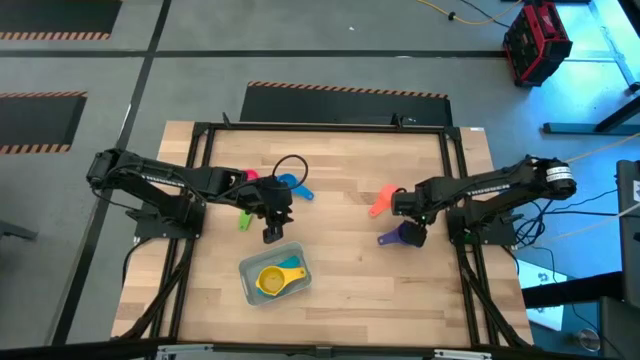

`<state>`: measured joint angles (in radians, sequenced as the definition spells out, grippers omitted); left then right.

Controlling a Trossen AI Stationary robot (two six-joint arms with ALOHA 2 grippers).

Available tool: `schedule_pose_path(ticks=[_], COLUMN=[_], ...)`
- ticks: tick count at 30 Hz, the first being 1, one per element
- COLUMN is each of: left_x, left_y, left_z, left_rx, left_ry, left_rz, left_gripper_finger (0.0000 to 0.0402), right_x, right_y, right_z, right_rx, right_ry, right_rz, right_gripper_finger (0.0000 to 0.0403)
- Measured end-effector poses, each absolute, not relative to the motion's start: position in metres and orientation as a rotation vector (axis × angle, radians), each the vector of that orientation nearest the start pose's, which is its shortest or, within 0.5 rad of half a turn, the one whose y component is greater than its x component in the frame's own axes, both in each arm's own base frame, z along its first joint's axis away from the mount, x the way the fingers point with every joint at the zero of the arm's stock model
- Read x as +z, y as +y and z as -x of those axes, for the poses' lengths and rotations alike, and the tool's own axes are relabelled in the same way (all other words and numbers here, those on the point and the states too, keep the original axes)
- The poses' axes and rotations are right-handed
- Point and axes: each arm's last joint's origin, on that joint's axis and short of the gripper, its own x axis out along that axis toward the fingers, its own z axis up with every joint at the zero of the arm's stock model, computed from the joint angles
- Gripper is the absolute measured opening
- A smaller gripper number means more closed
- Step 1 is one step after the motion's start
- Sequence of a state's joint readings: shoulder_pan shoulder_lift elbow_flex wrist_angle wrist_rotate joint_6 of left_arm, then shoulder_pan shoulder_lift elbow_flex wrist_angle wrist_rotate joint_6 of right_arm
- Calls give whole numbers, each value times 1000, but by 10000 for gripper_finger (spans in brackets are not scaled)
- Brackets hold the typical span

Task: Nest measuring cups in basket
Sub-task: Stack the purple measuring cup into the yellow measuring cup in the grey bin

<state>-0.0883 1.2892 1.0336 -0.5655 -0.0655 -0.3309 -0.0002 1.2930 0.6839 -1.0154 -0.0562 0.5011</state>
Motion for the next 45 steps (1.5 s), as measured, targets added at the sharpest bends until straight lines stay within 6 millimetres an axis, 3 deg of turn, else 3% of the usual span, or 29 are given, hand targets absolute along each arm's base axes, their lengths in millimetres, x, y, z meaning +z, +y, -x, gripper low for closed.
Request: schedule_pose_path(ticks=[6,24,33,38,45], left_x=[283,283,283,283,287], left_y=[-21,-21,-21,-21,-21], left_z=[-264,-264,-264,-264,-268], left_rx=[136,139,140,140,132], left_ry=[808,807,806,804,748], left_rz=[241,240,245,246,254], left_gripper_finger=[117,117,117,117,117], right_x=[159,154,157,165,183], right_y=[2,2,2,1,-3], right_z=[-177,-181,-201,-222,-246], right_rx=[-340,-451,-468,-464,-480], right_ry=[1573,1491,1271,1023,650], right_rz=[-450,-603,-748,-844,-891], right_gripper_finger=[234,19,26,11,22])
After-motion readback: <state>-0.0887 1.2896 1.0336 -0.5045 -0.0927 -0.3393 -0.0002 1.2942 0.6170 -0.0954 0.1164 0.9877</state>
